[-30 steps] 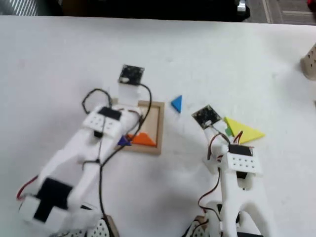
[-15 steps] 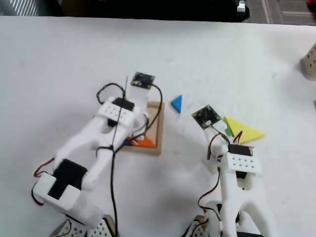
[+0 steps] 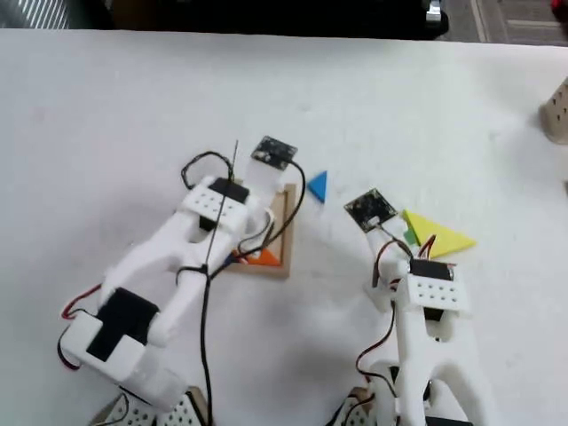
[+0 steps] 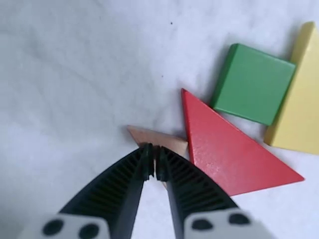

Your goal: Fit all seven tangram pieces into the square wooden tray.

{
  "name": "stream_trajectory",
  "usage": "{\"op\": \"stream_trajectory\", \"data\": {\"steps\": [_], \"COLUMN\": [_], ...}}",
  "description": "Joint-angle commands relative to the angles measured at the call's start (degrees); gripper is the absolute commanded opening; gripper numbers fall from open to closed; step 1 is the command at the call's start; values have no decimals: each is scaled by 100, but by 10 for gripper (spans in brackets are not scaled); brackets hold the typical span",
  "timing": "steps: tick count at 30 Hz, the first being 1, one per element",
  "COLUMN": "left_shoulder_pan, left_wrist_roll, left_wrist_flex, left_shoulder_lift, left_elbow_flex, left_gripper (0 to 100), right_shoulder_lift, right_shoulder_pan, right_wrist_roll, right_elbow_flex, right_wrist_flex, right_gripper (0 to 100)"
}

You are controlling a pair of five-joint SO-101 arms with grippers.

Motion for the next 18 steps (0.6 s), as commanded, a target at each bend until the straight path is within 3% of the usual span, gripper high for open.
{"op": "stream_trajectory", "data": {"steps": [1,4,8,11,18], "left_shoulder_pan": [-286,-901,-1305,-1156,-400], "left_wrist_roll": [-53,-44,527,870,870], "left_wrist_flex": [202,158,-633,-1099,-1002], "left_shoulder_lift": [-708,-1305,-1771,-1754,-936], "left_elbow_flex": [-158,-35,492,800,659], "left_gripper": [24,24,24,26,27], "right_shoulder_lift": [-75,-75,-75,-75,-75], "right_shoulder_pan": [-66,-66,-66,-66,-66], "right_wrist_roll": [70,70,70,70,70], "right_elbow_flex": [9,9,9,9,18], "right_wrist_flex": [-57,-57,-57,-57,-57], "right_gripper": [19,19,20,20,20]}}
